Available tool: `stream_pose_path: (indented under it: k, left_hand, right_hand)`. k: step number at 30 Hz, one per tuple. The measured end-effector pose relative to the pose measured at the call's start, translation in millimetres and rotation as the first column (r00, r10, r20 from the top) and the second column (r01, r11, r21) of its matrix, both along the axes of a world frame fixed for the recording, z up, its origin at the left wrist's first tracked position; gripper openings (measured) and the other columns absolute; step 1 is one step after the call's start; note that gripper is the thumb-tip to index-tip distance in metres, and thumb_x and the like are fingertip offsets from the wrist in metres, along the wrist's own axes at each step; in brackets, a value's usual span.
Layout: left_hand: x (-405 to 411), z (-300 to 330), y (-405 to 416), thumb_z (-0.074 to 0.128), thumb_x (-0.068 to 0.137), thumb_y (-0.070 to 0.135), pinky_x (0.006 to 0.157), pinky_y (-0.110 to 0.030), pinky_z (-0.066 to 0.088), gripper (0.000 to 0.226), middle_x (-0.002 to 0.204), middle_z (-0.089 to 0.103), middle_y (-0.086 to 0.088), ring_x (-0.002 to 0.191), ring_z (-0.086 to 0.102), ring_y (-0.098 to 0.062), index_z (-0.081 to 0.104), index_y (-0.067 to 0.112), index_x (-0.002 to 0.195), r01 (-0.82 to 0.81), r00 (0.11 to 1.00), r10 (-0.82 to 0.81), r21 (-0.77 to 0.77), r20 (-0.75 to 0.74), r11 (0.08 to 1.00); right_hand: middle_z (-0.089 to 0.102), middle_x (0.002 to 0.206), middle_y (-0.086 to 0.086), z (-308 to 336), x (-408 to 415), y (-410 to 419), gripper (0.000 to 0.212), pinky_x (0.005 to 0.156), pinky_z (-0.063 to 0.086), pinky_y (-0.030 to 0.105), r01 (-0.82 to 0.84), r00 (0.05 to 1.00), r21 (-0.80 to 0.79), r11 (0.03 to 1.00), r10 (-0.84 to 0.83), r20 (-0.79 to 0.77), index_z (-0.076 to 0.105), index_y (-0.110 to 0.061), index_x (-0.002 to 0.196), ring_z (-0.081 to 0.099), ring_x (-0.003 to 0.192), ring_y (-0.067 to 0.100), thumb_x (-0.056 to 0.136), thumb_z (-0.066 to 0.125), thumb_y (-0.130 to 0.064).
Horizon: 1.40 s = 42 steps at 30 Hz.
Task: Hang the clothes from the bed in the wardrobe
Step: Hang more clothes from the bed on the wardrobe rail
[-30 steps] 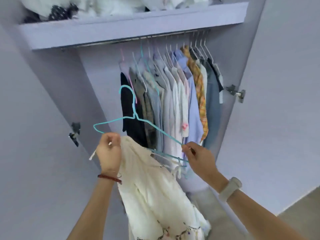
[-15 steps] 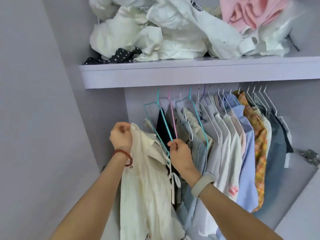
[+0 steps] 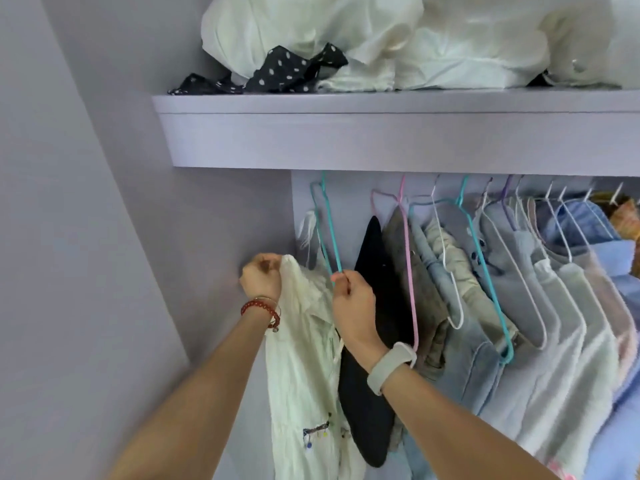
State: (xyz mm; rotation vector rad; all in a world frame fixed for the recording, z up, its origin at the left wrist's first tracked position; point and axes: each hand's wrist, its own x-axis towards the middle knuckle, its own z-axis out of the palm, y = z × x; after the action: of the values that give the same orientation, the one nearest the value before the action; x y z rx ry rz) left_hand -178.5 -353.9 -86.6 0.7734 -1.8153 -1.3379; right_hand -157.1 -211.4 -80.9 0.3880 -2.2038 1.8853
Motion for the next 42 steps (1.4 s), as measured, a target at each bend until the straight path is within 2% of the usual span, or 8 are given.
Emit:
stream_pose_path:
  k: [3,8,14,19,26,30,34,42]
  left_hand:
    - [-10,-11,-6,0.05,0.082,-0.002,0.073,-0.013,0.035,0.02,0.091,0.07,-0.014,0.088,0.063,-0.03,0.067,0.008,0.08,0.02,0.998,-0.015,-0.076,0.059,0.997]
    - [-6,-45,-8,0.058,0.086,0.01,0.079,-0.029,0.042,0.014,0.096,0.069,-0.018,0.093,0.063,-0.034,0.07,0.004,0.09,0.077,0.961,-0.05,-0.089,0.272,0.993]
    - [7,-67,-3,0.053,0.088,0.006,0.08,-0.034,0.045,0.019,0.101,0.067,-0.024,0.097,0.061,-0.039,0.068,-0.003,0.095,0.089,0.939,-0.068,-0.047,0.336,0.995]
    - [31,-40,14,0.05,0.089,0.004,0.073,-0.027,0.042,0.017,0.086,0.065,-0.017,0.087,0.062,-0.034,0.065,0.001,0.097,0.012,0.996,-0.011,-0.021,0.085,1.0]
    - [89,-3,28,0.048,0.089,0.002,0.082,-0.022,0.04,0.021,0.098,0.063,-0.014,0.089,0.059,-0.024,0.064,0.0,0.103,-0.037,0.981,-0.046,-0.417,-0.187,0.908]
    - [106,9,23,0.046,0.088,0.004,0.086,-0.017,0.035,0.025,0.101,0.063,-0.015,0.094,0.058,-0.024,0.062,-0.001,0.108,-0.024,0.984,-0.074,-0.536,-0.161,0.844]
    - [112,1,24,0.051,0.09,0.003,0.095,-0.028,0.036,0.03,0.117,0.058,-0.017,0.111,0.053,-0.032,0.056,0.0,0.119,0.077,0.995,-0.102,-0.518,-0.02,0.852]
    - [122,-7,78,0.056,0.084,0.012,0.101,-0.054,0.031,0.032,0.12,0.059,-0.013,0.12,0.048,-0.035,0.061,0.007,0.115,0.17,0.982,-0.177,-0.731,0.069,0.661]
  right_hand:
    - [0.046,0.057,-0.006,0,-9,-14,0.019,0.047,0.035,0.009,0.012,1.0,0.015,1.0,-0.012,-0.006,0.06,0.0,0.088,0.04,0.048,0.003,0.093,0.043,-0.005]
    - [0.048,0.063,-0.006,-9,-14,-31,0.02,0.053,0.034,0.02,-0.014,0.996,0.054,0.998,0.009,0.087,0.06,-0.005,0.091,0.041,0.053,0.004,0.093,0.041,-0.01]
    - [0.049,0.064,-0.004,-17,-9,-36,0.02,0.061,0.038,0.027,-0.027,0.994,0.086,0.996,0.018,0.111,0.06,-0.003,0.093,0.044,0.057,0.01,0.093,0.043,-0.013]
    - [0.057,0.066,0.003,-16,-5,-36,0.021,0.073,0.048,0.043,-0.072,0.994,0.156,0.985,0.058,0.09,0.065,-0.011,0.099,0.052,0.067,0.023,0.093,0.049,-0.022]
    - [0.055,0.092,0.01,-14,4,-40,0.032,0.088,0.043,0.049,-0.191,0.979,0.324,0.927,0.205,-0.01,0.058,-0.02,0.122,0.052,0.098,0.03,0.095,0.044,-0.029]
    - [0.05,0.073,-0.003,-11,10,-43,0.034,0.082,0.044,0.045,-0.215,0.964,0.403,0.89,0.261,-0.06,0.053,-0.014,0.127,0.049,0.084,0.022,0.097,0.04,-0.019]
    - [0.056,0.122,0.014,-13,15,-36,0.039,0.104,0.034,0.041,-0.226,0.965,0.431,0.874,0.26,-0.021,0.043,-0.012,0.134,0.045,0.119,0.027,0.097,0.041,-0.021]
    - [0.045,0.137,0.014,-22,68,70,0.039,0.112,0.025,0.039,0.152,0.955,0.537,0.83,0.017,-0.296,0.046,-0.006,0.131,0.032,0.133,0.03,0.093,0.046,-0.012]
